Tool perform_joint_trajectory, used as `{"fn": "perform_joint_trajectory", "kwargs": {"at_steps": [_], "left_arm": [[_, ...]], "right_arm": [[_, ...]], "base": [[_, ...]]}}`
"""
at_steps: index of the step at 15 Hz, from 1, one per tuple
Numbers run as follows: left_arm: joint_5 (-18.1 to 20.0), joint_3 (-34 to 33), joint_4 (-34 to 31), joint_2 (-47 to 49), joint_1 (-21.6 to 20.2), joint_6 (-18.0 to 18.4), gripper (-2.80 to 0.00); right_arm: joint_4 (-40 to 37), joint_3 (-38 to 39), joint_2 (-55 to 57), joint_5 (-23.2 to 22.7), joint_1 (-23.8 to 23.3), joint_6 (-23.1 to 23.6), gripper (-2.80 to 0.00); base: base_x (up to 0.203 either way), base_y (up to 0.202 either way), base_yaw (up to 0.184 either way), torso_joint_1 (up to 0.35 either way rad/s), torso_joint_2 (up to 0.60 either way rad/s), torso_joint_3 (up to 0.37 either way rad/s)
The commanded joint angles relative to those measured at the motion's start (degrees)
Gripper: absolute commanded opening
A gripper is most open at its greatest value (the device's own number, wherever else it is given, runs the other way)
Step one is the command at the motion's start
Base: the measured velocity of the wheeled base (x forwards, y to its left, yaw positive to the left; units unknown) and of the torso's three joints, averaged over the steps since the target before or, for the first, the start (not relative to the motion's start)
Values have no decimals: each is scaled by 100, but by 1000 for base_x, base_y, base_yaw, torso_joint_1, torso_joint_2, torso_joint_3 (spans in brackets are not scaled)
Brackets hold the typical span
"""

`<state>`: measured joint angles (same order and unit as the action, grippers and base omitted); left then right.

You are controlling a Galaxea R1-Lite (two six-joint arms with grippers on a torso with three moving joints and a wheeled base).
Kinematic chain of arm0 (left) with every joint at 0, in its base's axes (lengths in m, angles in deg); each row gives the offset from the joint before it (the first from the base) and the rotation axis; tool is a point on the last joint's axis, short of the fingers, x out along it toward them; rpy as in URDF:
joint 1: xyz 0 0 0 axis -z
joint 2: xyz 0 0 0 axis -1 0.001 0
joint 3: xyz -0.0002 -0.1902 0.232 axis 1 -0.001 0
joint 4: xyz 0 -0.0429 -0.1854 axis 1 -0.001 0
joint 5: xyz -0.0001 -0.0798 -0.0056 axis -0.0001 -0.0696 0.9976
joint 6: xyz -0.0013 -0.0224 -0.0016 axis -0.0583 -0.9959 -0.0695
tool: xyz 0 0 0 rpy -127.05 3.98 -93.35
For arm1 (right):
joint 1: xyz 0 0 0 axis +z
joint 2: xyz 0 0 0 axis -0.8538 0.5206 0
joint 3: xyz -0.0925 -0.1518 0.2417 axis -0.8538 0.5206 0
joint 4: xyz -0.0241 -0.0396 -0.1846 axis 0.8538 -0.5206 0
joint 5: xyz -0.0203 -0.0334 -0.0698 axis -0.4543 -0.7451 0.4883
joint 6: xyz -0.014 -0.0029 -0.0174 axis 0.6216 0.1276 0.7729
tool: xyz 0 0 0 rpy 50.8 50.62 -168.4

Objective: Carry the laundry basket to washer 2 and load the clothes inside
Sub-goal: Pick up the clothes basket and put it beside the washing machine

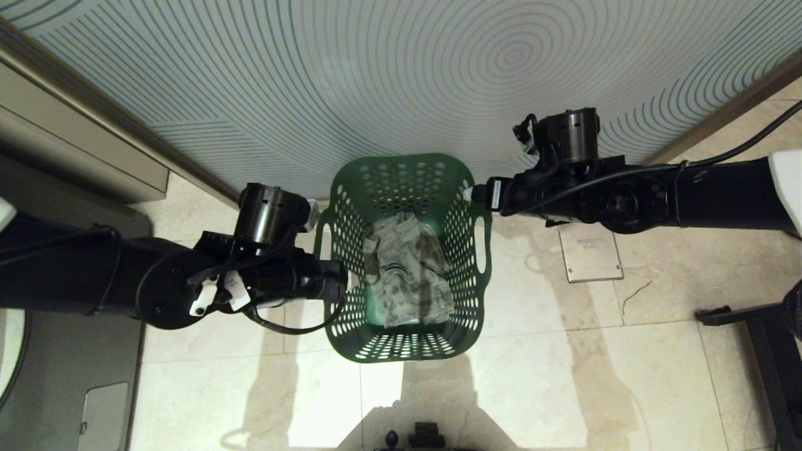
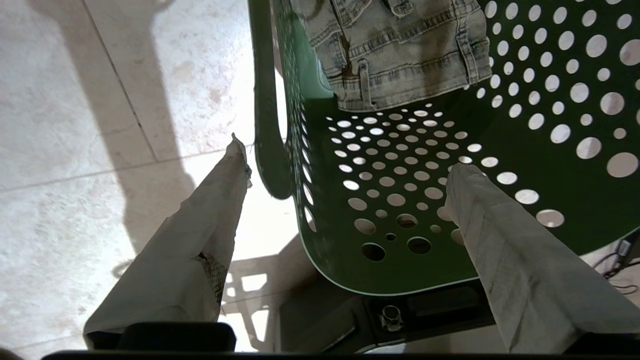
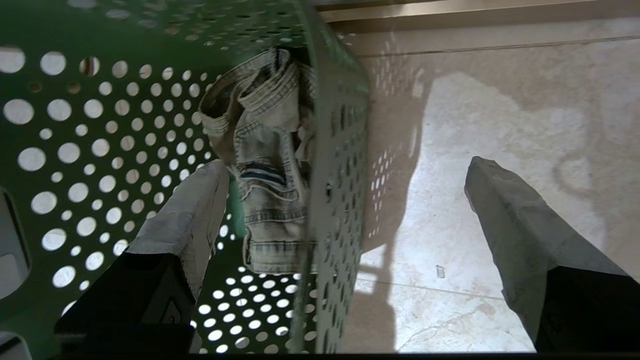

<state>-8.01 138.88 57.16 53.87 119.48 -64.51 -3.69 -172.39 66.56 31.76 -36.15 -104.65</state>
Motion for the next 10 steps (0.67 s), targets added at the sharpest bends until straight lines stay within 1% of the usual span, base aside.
{"fn": "perform_joint_trajectory", "kwargs": {"at_steps": [1,3,5,6,10], "left_arm": [[-21,14,17,42,-1,51,0],[-41,14,32,82,-1,53,0],[-288,14,317,222,-1,53,0],[-347,15,467,291,-1,60,0],[-355,103,581,511,-1,56,0]], "right_arm": [[4,-10,37,3,51,-4,0],[10,-21,180,-16,105,-8,0],[12,-21,349,-161,125,-44,0],[12,-31,421,-213,125,-76,0],[12,-267,717,-218,132,-104,0]], "base": [[0,0,0,0,0,0],[0,0,0,0,0,0],[0,0,0,0,0,0],[0,0,0,0,0,0],[0,0,0,0,0,0]]}}
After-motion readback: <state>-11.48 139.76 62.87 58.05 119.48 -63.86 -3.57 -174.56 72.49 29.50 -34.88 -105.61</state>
